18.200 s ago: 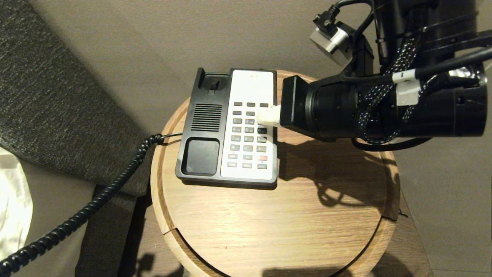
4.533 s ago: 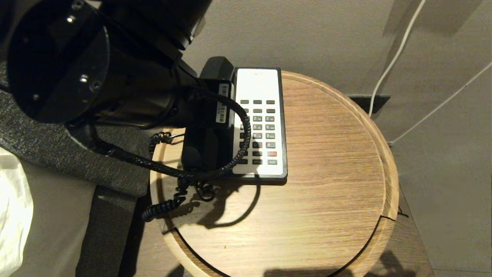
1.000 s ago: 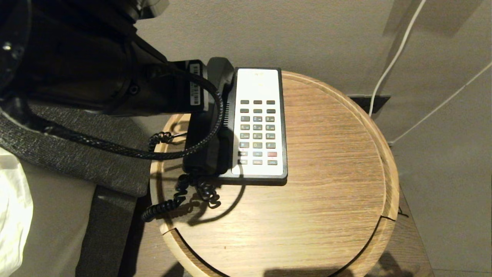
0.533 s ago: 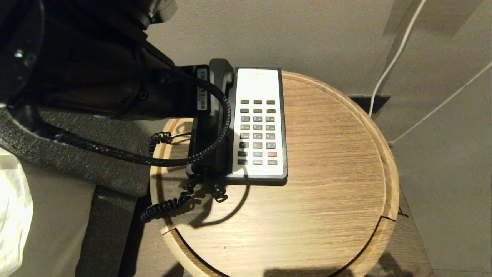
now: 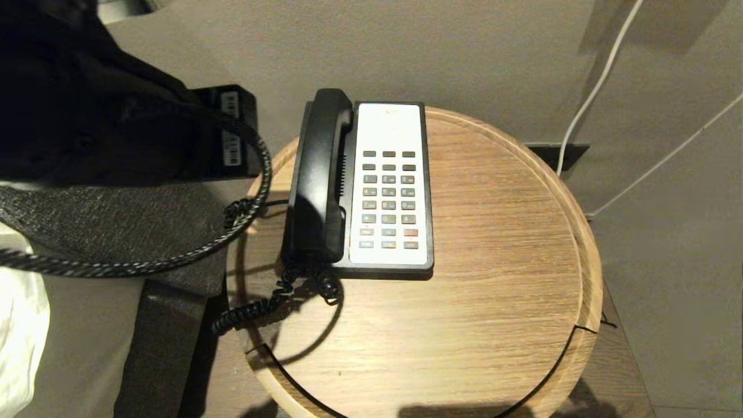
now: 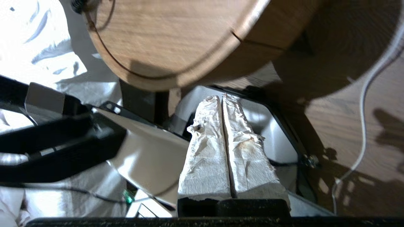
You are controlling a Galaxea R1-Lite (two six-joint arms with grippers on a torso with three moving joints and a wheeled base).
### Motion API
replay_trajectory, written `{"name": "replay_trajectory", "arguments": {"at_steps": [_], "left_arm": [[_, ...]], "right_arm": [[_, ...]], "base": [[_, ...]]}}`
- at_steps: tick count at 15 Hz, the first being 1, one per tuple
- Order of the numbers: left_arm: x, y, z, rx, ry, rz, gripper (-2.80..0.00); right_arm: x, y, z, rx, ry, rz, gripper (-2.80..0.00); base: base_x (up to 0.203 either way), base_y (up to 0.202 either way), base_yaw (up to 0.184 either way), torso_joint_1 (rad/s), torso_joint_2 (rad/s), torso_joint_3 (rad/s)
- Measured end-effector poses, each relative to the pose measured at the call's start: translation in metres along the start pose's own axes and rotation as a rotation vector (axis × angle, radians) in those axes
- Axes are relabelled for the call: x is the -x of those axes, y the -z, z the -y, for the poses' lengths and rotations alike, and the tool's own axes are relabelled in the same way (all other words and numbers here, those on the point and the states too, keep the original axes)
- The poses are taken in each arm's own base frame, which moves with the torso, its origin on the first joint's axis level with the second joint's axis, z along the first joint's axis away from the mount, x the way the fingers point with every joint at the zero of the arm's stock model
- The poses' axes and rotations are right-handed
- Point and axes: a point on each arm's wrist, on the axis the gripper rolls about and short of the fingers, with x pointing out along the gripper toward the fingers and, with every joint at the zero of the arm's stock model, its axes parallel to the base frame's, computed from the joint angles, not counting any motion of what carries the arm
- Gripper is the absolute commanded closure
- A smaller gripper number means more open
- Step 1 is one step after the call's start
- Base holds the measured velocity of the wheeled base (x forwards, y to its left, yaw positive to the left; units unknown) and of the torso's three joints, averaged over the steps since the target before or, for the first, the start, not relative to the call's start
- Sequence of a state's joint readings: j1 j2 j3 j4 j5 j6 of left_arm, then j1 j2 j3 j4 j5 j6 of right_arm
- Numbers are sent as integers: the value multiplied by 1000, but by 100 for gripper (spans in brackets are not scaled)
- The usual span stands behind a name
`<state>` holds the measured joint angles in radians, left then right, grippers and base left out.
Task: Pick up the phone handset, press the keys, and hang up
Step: End the call using the dial pad
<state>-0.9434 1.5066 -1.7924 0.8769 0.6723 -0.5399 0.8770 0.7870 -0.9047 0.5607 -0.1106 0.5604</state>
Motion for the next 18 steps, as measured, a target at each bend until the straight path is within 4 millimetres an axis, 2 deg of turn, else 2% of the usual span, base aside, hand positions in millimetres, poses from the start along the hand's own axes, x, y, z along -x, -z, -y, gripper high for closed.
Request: {"name": "replay_trajectory", "arguments": {"at_steps": [4,7,9,12,18], "left_arm": [[34,1,-29,58,59,35,0],[59,0,-50,100,98,75,0],[71,-1,-62,129,115,101,0],[83,1,-74,156,128,123,0],[89,11,-87,173,126,123,0]], "right_arm": [[-39,-21,-19,4,7,-30,0],[-84,-42,-38,8,11,-62,0],[-118,-64,-57,7,0,-53,0],[-152,-84,-77,12,-14,-49,0],[-183,-92,-95,24,-25,-81,0]], "base": [[0,0,0,0,0,0],[0,0,0,0,0,0],[0,0,0,0,0,0],[0,0,0,0,0,0],[0,0,0,0,0,0]]}}
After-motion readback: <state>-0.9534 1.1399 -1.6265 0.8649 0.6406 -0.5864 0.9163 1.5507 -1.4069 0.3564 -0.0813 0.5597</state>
